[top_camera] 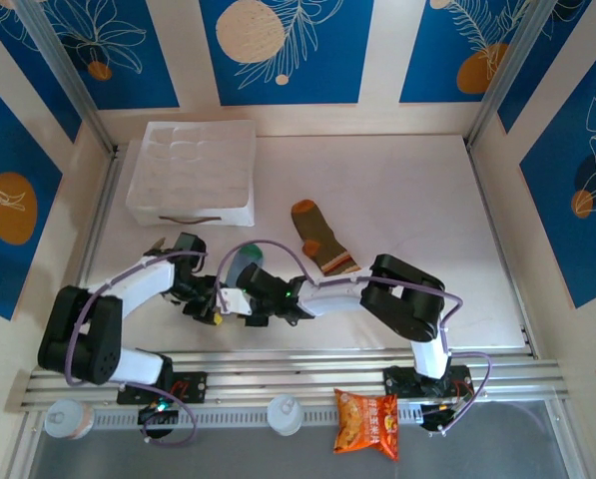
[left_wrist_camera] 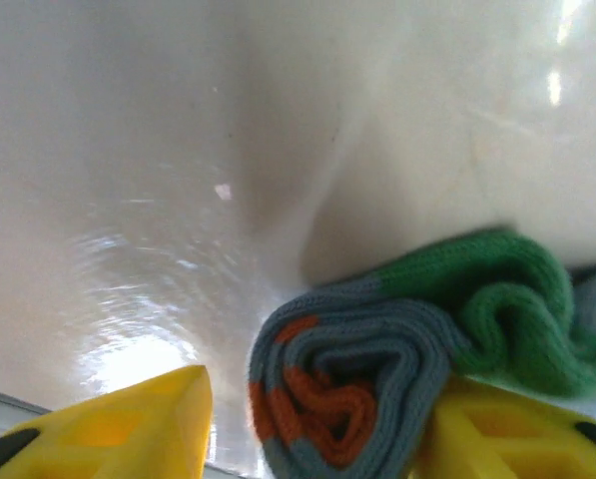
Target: Roll the socks
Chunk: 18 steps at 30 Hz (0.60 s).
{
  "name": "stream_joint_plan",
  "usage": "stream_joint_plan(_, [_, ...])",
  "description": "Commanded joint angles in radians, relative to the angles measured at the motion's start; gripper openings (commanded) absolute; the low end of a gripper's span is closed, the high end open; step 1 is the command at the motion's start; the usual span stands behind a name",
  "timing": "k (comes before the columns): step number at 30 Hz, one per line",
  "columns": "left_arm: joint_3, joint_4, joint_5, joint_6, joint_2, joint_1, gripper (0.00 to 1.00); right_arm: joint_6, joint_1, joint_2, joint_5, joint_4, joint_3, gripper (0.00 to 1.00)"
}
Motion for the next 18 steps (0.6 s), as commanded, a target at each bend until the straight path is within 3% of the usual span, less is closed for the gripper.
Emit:
stream_joint_plan(1, [0.008, -0.089, -0.102, -0.006, -0.081, 0.002, 0.62, 0.123, -0.045, 0.058, -0.119, -0.175, -0.030, 0.00])
stream_joint_plan(5, [-0.029, -0.031, -0.103, -0.029, -0.172, 0.019, 0.75, 0.178, -0.062, 0.079, -0.160, -0.195, -0.050, 0.00])
stream_joint_plan(8, [-0.074, 0.057, -0.061, -0.050, -0.210, 0.054, 0.77, 0.200, -0.070, 0.101, -0.181, -0.216, -0.041, 0.00])
stream_joint_plan(13, [-0.048, 0.059, -0.021, -0.002, -0.240, 0.073, 0.75, 0.258, -0.119, 0.135, -0.303, -0.270, -0.002, 0.00])
stream_joint_plan(18, [-0.102, 0.102, 0.040, 0.013, -0.296, 0.065, 0.66, 0.300, -0.160, 0.203, -0.407, -0.349, 0.060, 0.00])
